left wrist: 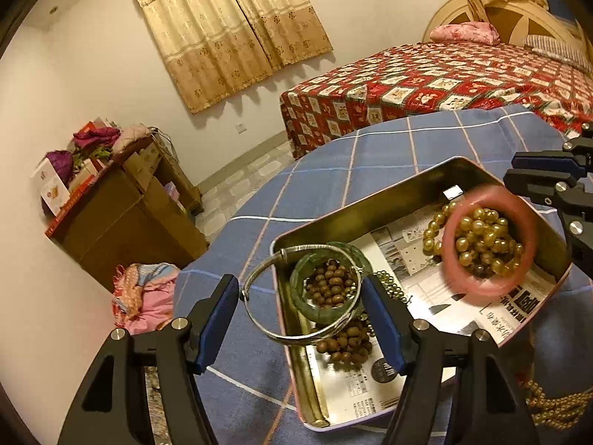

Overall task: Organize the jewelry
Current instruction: 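Release the silver bangle into the tin with the left gripper while the right releases the pink bangle, then grasp the pearl necklace with the right gripper and lift it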

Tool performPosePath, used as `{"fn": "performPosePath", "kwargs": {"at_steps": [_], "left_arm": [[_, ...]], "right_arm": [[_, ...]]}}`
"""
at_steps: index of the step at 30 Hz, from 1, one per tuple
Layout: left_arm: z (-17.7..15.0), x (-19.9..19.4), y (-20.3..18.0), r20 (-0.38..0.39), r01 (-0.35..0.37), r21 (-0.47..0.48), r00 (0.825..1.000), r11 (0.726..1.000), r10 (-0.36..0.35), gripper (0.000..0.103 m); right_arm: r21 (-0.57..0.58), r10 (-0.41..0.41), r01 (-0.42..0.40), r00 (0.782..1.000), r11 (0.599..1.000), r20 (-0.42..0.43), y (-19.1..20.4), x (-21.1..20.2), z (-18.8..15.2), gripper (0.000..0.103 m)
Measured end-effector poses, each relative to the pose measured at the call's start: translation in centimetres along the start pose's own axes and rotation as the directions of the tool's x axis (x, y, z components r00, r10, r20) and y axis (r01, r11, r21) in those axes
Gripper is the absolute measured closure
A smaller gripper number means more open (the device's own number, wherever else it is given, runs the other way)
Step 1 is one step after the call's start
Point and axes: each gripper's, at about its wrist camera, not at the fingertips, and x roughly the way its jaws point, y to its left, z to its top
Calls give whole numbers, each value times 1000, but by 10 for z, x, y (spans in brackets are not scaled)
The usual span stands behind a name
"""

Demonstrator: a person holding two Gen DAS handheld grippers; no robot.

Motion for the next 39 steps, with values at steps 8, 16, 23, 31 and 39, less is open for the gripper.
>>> {"fn": "performPosePath", "kwargs": {"at_steps": [8, 16, 23, 31, 39], "left_arm": [[-6, -6, 12, -6, -53, -40, 999, 998, 53, 21], [-24, -33, 21, 16, -53, -95, 998, 994, 55, 21], [-56, -71, 13, 31, -48, -134, 998, 990, 53, 21], [-92, -74, 4, -37, -15, -153, 999, 988, 9, 21], [-91, -78, 7, -34, -6, -176, 999, 984, 0, 21]], "right_arm": [[57, -4, 3, 1000, 998, 17, -11, -15, -9, 66], [74, -14, 13, 1000, 997, 6, -17, -36, -31, 58], [116, 22, -20, 1000, 993, -10, -13, -60, -66, 56], [138, 130, -123, 991, 983, -35, 16, -74, -97, 56], [83, 205, -199, 977, 976, -64, 43, -62, -94, 56]]}}
